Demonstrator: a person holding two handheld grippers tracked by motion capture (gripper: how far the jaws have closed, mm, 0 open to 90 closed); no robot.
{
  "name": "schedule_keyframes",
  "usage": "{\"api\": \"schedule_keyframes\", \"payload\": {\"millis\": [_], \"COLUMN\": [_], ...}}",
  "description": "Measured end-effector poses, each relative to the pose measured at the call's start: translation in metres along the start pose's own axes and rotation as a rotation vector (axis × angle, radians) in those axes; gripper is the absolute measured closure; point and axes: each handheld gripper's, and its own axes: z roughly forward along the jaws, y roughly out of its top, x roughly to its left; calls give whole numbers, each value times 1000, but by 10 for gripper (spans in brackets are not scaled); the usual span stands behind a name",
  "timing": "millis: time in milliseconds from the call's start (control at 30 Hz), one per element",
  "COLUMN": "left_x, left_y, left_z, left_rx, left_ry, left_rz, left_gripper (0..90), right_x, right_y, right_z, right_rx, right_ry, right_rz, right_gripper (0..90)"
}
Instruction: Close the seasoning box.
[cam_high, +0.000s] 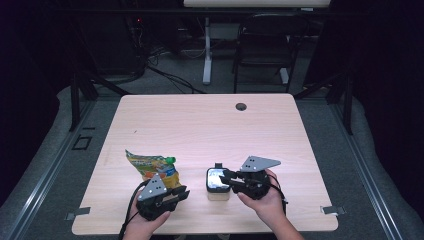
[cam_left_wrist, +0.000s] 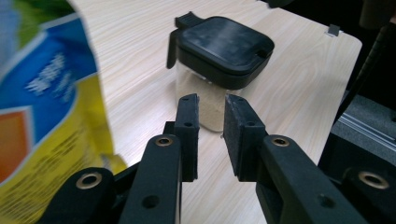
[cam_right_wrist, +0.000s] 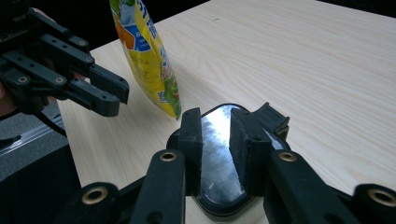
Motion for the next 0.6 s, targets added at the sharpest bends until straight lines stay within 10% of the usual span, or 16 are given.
{"api": "schedule_keyframes", "payload": {"millis": [600], "left_x": [32], "left_y": [-11], "left_z": [-58], "left_rx": [-46], "left_ry": [109], "left_rz": [-68], "left_gripper": [699], "right_x": [-8], "right_y": [-8], "right_z": [-38], "right_rx": [-47], "right_ry": [-55], "right_rz": [40], "right_gripper": [651]}}
